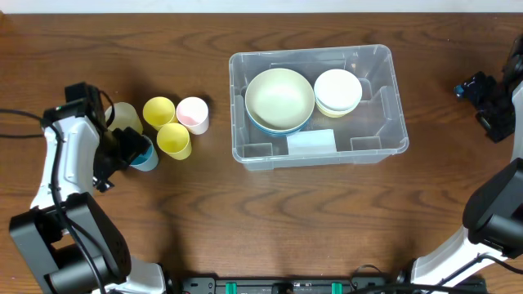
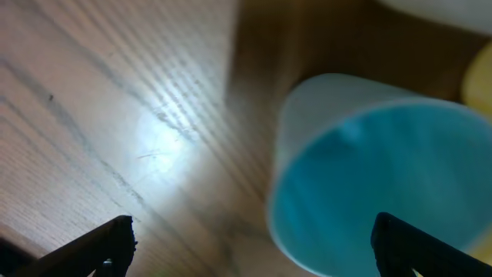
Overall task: Pack container
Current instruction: 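Reach the left gripper to the light blue cup and grasp it, then carry the light blue cup with the left gripper into the container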
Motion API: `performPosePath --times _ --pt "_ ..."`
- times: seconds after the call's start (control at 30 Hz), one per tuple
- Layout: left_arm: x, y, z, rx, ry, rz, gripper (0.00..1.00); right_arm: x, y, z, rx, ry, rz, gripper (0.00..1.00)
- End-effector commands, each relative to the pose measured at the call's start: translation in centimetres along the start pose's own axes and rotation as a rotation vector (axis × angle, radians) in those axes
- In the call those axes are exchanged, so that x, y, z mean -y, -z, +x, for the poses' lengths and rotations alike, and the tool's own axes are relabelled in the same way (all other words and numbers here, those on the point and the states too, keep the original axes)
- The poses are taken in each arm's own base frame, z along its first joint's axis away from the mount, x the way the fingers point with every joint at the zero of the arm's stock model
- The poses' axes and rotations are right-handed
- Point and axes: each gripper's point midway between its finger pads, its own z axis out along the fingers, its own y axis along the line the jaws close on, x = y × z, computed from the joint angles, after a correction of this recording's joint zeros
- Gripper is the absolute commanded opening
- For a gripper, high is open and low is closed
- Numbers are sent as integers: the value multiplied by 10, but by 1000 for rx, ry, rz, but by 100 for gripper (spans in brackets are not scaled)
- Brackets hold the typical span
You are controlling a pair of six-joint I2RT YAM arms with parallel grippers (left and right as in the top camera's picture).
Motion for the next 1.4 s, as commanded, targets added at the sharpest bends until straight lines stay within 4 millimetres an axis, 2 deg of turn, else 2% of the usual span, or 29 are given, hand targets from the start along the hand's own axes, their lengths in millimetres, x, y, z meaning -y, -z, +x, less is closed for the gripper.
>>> performPosePath --times 0.0,0.43,0.73,0.93,1.03,1.1,1.27,1.37 --pt "-9 -2 -1 3 28 -16 98 4 2 -2 7 -22 2 99" --pt "-6 -6 -2 2 7 2 98 4 2 -2 7 -22 2 99" --pt "-10 -23 6 -12 7 -7 98 4 2 -2 7 -22 2 99" --pt "-9 -24 4 -3 6 -2 98 4 2 -2 7 -22 2 99" --pt "-9 -23 3 2 7 1 89 4 2 -2 7 -22 2 99" --pt "-8 -23 2 5 6 3 77 4 2 -2 7 -22 3 99" --pt "-7 -19 0 15 3 9 28 4 2 -2 7 -22 2 99" --pt "-7 -18 0 16 4 10 12 4 2 -2 7 -22 2 99"
